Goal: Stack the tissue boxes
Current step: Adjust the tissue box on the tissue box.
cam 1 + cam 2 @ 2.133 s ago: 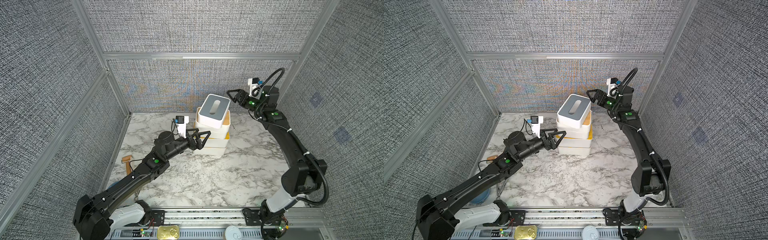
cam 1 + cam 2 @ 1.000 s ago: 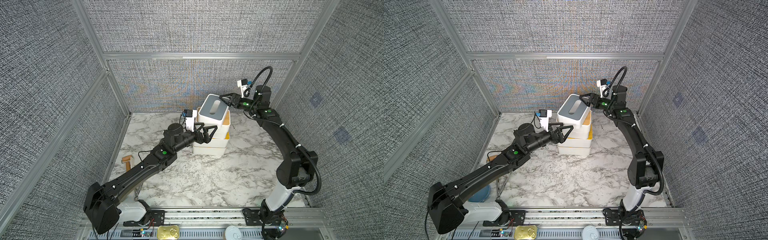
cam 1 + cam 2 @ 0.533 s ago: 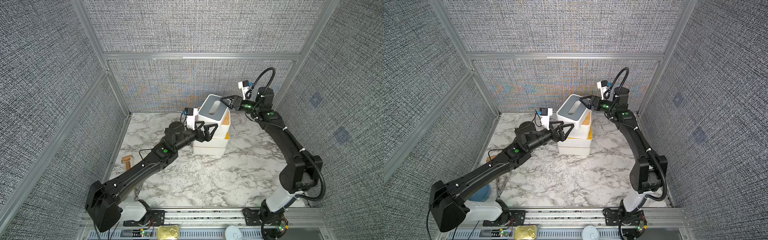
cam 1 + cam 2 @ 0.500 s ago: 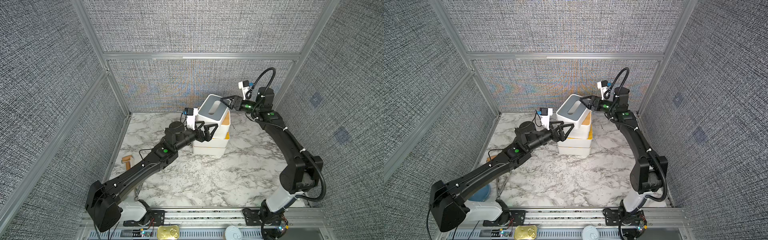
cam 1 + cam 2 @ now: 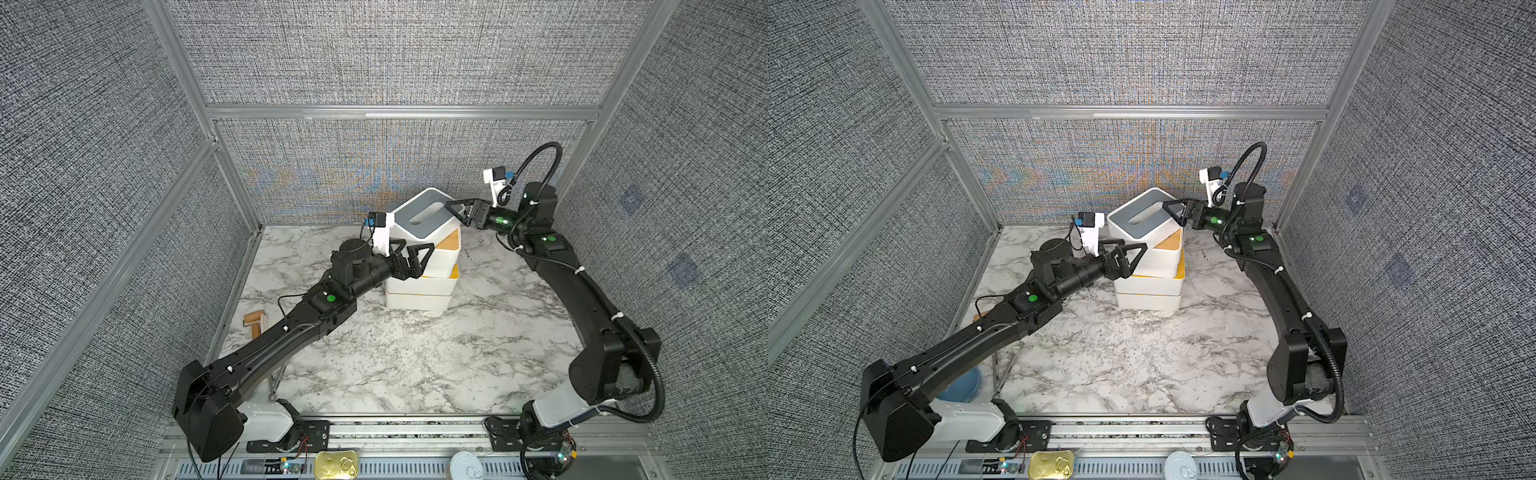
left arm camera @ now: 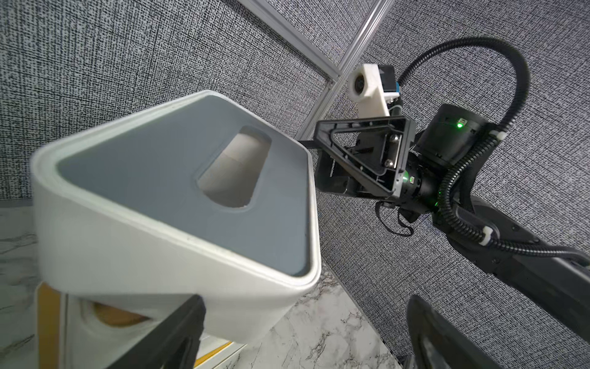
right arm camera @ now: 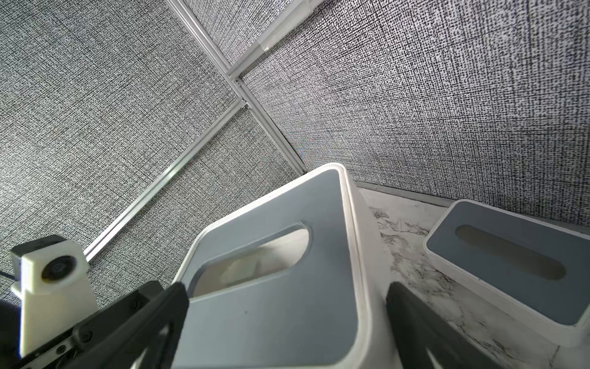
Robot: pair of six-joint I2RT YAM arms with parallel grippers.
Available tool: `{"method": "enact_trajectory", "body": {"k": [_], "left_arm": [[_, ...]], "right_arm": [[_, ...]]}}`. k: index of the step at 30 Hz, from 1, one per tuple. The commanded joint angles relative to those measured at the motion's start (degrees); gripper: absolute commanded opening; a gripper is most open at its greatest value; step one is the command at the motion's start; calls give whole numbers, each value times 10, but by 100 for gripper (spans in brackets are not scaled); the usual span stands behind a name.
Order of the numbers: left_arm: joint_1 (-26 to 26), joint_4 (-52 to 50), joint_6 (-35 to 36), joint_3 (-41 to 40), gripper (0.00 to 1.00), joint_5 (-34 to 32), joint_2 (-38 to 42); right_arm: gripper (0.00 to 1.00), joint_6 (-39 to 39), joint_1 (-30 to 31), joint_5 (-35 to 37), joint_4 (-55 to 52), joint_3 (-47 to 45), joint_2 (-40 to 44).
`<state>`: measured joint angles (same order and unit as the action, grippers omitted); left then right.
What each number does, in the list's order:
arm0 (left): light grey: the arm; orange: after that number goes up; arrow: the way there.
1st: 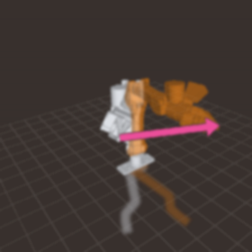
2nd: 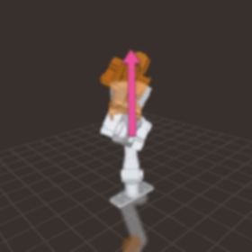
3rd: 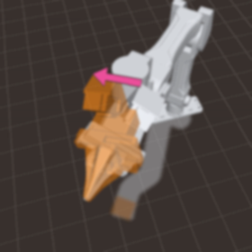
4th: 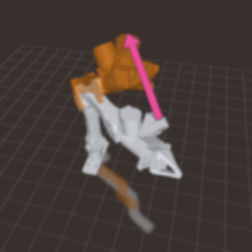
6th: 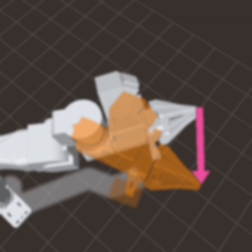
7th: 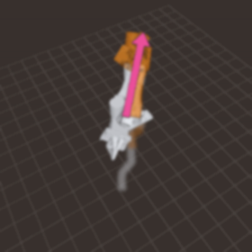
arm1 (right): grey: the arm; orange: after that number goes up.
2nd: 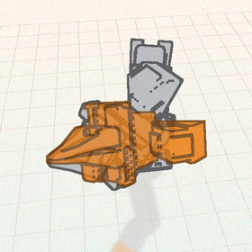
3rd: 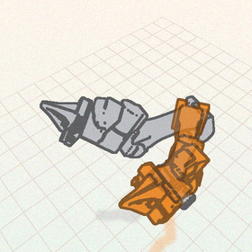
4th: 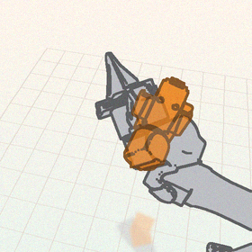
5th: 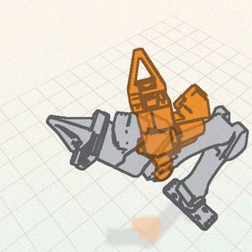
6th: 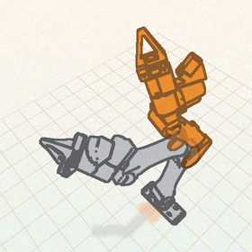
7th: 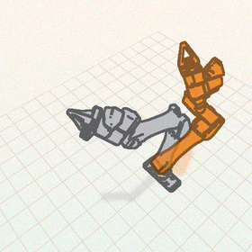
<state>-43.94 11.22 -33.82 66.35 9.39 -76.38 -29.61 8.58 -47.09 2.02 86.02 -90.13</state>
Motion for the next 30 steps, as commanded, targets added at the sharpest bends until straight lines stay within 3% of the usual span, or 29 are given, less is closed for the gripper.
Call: {"method": "enact_trajectory", "body": {"k": [1,30], "left_arm": [[0,4,14,5,99,-2,1],[35,-41,19,71,99,25,-42]], "right_arm": [[99,-17,3,-30,39,-16,19],[99,-48,17,7,77,-127,114]]}}
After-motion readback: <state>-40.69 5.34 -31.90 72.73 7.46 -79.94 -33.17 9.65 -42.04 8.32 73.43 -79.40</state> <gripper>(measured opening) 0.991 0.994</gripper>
